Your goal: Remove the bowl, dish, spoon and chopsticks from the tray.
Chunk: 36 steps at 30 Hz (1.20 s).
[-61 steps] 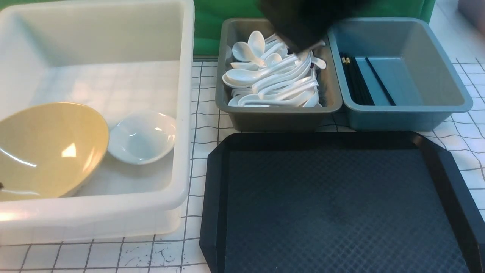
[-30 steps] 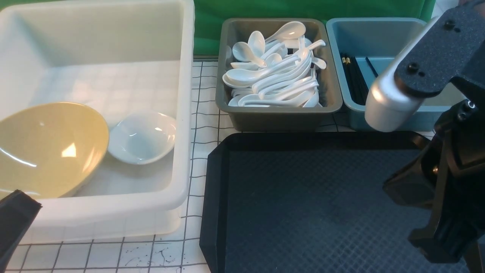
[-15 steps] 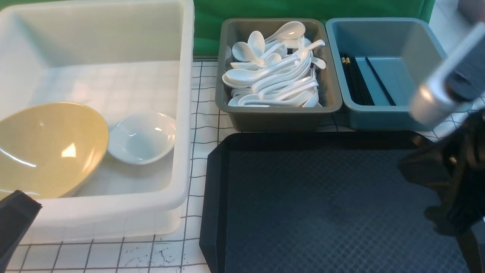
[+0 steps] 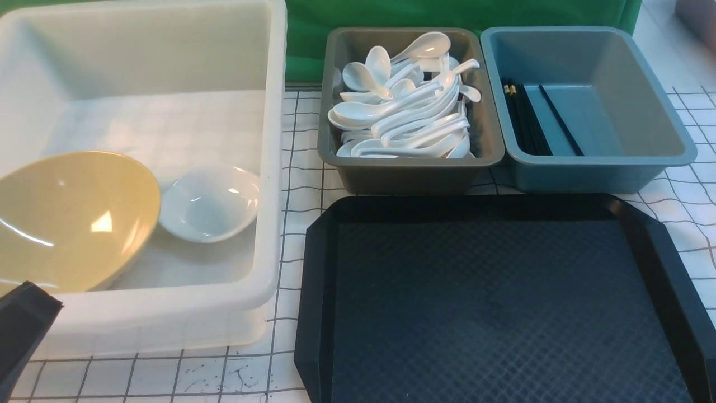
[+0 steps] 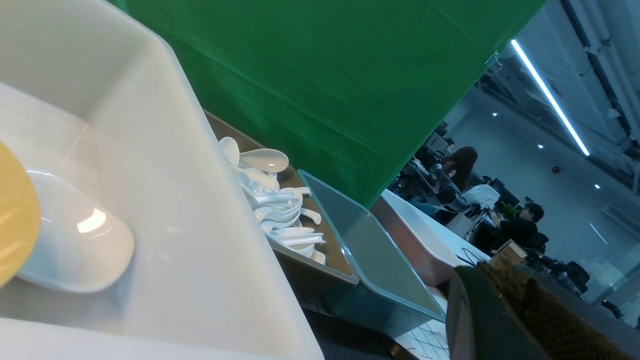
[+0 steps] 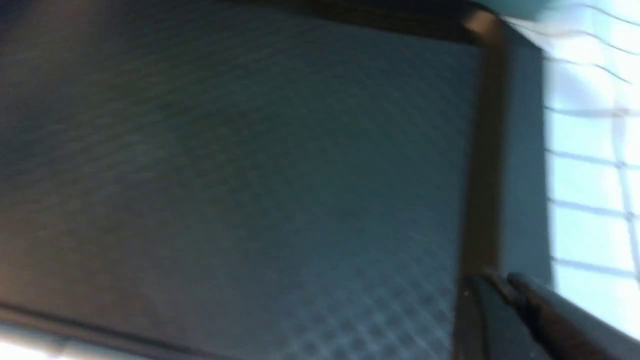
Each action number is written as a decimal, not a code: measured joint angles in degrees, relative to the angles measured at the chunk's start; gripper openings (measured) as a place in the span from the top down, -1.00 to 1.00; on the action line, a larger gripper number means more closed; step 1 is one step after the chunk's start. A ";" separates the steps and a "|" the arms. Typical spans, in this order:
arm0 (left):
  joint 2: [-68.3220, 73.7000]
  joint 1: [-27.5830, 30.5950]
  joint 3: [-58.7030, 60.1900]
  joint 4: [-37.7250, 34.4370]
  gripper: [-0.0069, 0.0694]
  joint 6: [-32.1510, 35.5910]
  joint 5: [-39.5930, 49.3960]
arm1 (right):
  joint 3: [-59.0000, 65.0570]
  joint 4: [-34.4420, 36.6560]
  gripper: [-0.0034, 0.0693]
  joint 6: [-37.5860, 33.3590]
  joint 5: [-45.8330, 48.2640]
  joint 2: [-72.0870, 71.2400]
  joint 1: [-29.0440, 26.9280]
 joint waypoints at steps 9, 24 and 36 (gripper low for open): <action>0.00 0.00 0.00 0.00 0.82 -0.05 0.06 | 6.58 0.11 0.76 -1.56 -4.57 -11.39 -4.23; 0.00 0.00 0.00 0.00 0.82 -0.05 0.01 | 6.77 0.17 0.76 -1.81 -6.07 -11.42 -4.23; 0.00 0.00 0.00 0.00 0.82 -0.05 0.01 | 6.77 0.18 0.76 -1.71 -6.07 -11.42 -4.23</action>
